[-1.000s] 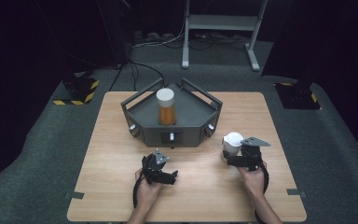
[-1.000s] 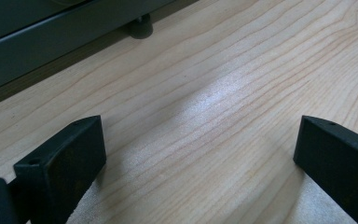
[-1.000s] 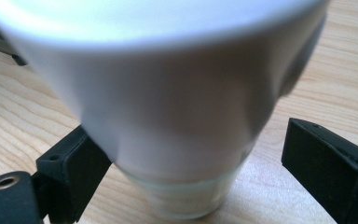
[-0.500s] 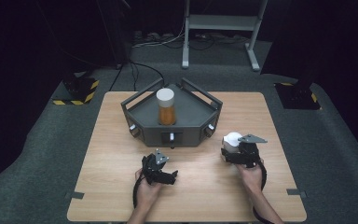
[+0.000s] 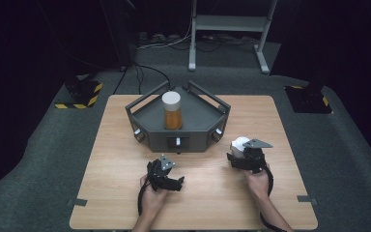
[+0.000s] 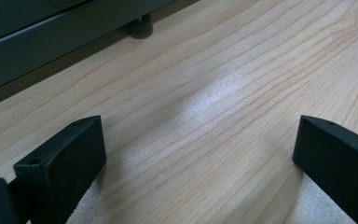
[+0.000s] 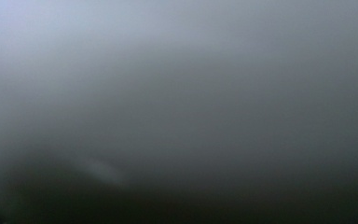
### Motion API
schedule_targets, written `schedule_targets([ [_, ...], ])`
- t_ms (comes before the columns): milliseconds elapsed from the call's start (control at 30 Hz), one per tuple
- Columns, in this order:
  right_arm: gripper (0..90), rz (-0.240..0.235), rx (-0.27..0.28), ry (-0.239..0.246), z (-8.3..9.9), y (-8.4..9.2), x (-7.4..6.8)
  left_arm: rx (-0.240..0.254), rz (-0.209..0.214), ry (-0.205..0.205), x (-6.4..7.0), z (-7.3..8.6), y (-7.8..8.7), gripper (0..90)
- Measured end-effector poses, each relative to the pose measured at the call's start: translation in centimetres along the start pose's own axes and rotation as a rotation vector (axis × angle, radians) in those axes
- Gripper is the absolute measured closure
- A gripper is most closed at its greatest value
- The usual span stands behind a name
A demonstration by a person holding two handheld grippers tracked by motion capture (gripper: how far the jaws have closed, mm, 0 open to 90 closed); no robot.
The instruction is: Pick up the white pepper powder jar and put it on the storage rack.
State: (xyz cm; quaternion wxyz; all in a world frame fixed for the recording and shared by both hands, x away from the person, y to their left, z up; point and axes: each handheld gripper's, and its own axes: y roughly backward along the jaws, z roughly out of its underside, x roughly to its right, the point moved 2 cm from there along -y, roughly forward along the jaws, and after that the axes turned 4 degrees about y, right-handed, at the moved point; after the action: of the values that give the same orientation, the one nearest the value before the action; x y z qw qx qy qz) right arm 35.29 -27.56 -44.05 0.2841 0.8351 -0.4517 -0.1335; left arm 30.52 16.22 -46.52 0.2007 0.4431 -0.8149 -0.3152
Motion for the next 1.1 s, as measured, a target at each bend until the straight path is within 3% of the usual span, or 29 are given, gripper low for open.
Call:
schedule_targets([
  [200,29.2,0.003,0.002,0.003,0.09,-0.03,0.02,0.0,0.0,0.0,0.0,0.0,0.0,2.5],
  [1100,30.7,0.016,0.012,0.047,-0.67,0.57,-0.29,0.0,0.0,0.0,0.0,0.0,0.0,2.6],
])
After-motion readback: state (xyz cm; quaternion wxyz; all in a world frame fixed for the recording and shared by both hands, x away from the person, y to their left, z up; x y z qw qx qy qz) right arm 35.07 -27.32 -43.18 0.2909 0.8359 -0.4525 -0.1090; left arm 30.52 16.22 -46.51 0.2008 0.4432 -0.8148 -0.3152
